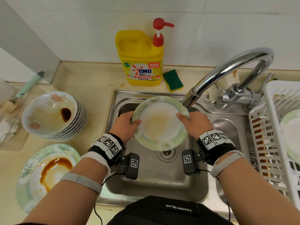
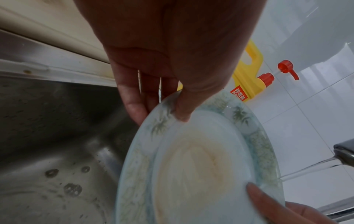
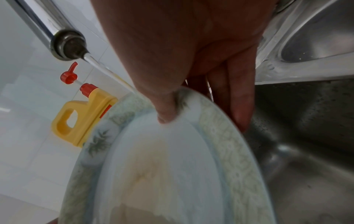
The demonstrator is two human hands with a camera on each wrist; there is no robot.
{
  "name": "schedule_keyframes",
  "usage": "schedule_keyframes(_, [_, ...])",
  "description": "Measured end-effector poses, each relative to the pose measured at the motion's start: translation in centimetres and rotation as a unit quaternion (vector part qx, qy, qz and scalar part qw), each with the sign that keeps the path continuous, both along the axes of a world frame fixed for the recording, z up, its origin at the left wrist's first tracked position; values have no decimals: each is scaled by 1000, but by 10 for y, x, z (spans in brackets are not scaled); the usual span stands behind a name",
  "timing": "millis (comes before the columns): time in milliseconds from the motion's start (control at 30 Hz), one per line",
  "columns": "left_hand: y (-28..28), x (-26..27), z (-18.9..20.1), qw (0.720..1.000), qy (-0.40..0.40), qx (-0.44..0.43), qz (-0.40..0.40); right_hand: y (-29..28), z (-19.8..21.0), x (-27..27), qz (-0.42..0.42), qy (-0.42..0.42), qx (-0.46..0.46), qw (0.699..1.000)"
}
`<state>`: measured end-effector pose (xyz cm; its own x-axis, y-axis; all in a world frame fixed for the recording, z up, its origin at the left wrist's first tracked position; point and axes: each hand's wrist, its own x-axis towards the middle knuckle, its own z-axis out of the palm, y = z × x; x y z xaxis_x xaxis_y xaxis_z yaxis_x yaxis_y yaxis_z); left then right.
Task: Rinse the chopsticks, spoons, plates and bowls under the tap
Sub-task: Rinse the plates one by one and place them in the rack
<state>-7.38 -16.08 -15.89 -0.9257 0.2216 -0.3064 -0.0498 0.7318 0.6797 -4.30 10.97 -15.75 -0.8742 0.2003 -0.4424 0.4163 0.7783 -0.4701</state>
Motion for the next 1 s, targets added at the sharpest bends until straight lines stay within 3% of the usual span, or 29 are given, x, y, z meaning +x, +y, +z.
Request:
schedule_keyframes(167, [0, -2, 2, 1000, 13, 3, -3, 0, -2, 2, 30, 18, -30, 999])
schedule_keyframes(300, [-3, -3, 2, 1000, 1, 27, 9, -1, 2, 5, -36, 32, -106, 993])
schedule_keyframes(533, [-4, 1, -1, 1000, 4, 7, 22, 2, 0, 3, -29, 47, -66, 996])
schedule_keyframes(667, [0, 3, -2, 999, 8, -24, 27, 3, -1, 4, -27, 26, -119, 992])
schedule_keyframes(867, [5, 8, 2, 994, -50, 72, 60, -2, 3, 7, -36, 31, -144, 988])
schedule_keyframes(1000, [4, 11, 0, 992, -53, 95, 67, -4, 7, 3, -51, 20, -110, 992])
